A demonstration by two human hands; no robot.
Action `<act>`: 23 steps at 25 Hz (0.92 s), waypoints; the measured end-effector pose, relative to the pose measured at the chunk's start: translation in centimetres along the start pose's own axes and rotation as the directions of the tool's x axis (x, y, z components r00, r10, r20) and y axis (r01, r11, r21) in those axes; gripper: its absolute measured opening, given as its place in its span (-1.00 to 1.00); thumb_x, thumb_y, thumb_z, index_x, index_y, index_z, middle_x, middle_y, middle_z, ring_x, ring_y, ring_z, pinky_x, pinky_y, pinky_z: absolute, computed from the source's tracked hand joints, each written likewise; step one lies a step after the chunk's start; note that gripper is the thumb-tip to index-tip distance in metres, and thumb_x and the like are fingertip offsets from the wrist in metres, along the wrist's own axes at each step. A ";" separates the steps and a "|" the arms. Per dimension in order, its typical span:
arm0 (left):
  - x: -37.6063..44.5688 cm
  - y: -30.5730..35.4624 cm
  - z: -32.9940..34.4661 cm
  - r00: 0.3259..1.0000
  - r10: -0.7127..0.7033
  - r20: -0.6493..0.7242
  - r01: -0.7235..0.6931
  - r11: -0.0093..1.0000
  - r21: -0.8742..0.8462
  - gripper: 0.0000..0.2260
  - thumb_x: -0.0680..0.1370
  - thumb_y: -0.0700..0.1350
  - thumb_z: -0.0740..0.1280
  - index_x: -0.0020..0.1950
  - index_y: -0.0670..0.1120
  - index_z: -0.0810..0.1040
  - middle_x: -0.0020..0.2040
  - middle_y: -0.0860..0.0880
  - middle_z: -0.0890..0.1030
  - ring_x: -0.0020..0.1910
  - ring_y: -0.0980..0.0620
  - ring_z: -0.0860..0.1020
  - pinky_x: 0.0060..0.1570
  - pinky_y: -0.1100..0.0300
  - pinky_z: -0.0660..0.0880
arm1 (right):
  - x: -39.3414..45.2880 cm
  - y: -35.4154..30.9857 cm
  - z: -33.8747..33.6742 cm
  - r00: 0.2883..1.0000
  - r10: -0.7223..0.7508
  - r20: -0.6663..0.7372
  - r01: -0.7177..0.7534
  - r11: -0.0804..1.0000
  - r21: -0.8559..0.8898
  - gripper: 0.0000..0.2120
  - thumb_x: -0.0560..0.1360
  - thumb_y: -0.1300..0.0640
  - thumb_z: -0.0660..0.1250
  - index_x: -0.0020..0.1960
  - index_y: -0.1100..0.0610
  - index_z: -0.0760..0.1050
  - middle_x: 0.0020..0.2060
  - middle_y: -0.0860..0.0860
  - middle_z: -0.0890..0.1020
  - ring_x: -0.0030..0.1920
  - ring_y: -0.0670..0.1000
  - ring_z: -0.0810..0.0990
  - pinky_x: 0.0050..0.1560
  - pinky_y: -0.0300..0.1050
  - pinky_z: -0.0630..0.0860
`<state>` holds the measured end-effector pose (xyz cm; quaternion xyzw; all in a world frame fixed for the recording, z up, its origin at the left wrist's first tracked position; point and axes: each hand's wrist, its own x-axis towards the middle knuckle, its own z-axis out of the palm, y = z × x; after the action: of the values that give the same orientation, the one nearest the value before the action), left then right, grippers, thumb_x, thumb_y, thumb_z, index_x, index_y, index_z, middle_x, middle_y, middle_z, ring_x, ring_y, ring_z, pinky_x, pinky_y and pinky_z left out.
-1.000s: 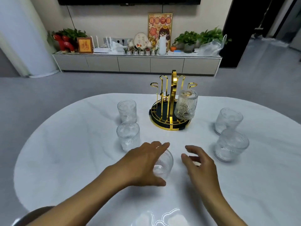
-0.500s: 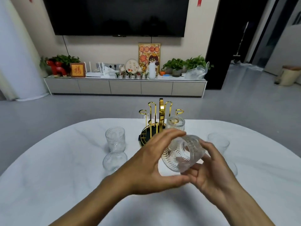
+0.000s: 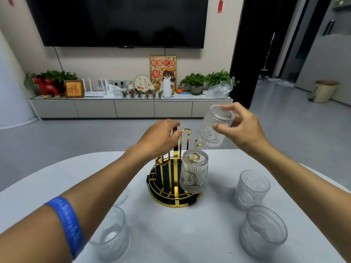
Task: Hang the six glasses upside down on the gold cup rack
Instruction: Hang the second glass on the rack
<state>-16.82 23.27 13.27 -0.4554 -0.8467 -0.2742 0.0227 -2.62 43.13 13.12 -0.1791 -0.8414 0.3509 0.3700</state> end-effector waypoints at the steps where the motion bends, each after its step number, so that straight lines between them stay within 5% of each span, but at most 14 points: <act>1: 0.1 -0.3 0.1 1.000 -0.001 -0.009 0.001 0.999 -0.036 -0.59 0.62 0.05 0.19 0.45 -0.04 0.40 0.42 -0.05 0.48 0.30 -0.04 0.46 0.22 0.06 0.40 | 0.4 0.7 0.7 0.998 -0.008 0.056 0.009 1.000 -0.023 -0.50 0.21 -0.19 0.51 0.11 -0.18 0.51 -0.19 -0.02 0.67 -0.29 0.00 0.62 -0.30 -0.03 0.56; 4: 0.0 -0.9 0.1 1.000 0.011 -0.012 -0.012 0.994 -0.108 -0.59 0.61 0.07 0.22 0.44 -0.02 0.41 0.42 -0.02 0.48 0.19 0.04 0.47 0.11 0.13 0.35 | 0.6 2.5 2.1 0.984 0.006 0.177 -0.004 1.000 -0.016 -0.48 0.17 -0.19 0.53 0.12 -0.19 0.54 -0.11 0.01 0.69 -0.17 0.04 0.65 -0.20 0.02 0.63; 10: -0.4 -0.9 0.3 0.998 0.034 -0.044 -0.039 0.993 -0.113 -0.60 0.63 0.04 0.20 0.44 -0.05 0.42 0.43 -0.03 0.47 0.32 -0.02 0.46 0.20 0.13 0.36 | -0.3 4.9 3.7 0.948 -0.001 0.319 -0.015 0.999 0.049 -0.48 0.19 -0.13 0.55 0.13 -0.15 0.56 -0.03 0.00 0.71 -0.08 0.11 0.69 -0.03 0.21 0.63; 18: -0.1 -1.5 1.1 0.997 0.025 -0.070 -0.034 0.992 -0.123 -0.60 0.63 0.05 0.17 0.45 -0.02 0.40 0.45 -0.03 0.44 0.38 -0.01 0.41 0.18 0.18 0.30 | -1.2 6.0 4.2 0.920 -0.002 0.391 -0.006 1.000 0.020 -0.51 0.24 -0.16 0.51 0.15 -0.23 0.53 0.07 -0.08 0.68 0.00 -0.03 0.68 0.00 0.15 0.64; 23: -2.9 -1.0 0.4 0.999 -0.041 0.024 0.046 0.972 -0.229 -0.51 0.65 0.10 0.09 0.56 -0.01 0.17 0.58 -0.04 0.21 0.53 -0.02 0.17 0.38 0.11 0.16 | -3.4 5.2 3.3 0.924 0.039 0.381 -0.056 0.998 0.032 -0.32 0.41 0.09 0.50 0.44 -0.21 0.34 0.38 -0.02 0.49 0.28 0.07 0.51 0.20 0.12 0.54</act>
<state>-15.82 20.82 11.62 -0.4389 -0.8193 -0.3663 -0.0441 -2.64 43.32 6.06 -0.1203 -0.8849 0.4054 0.1952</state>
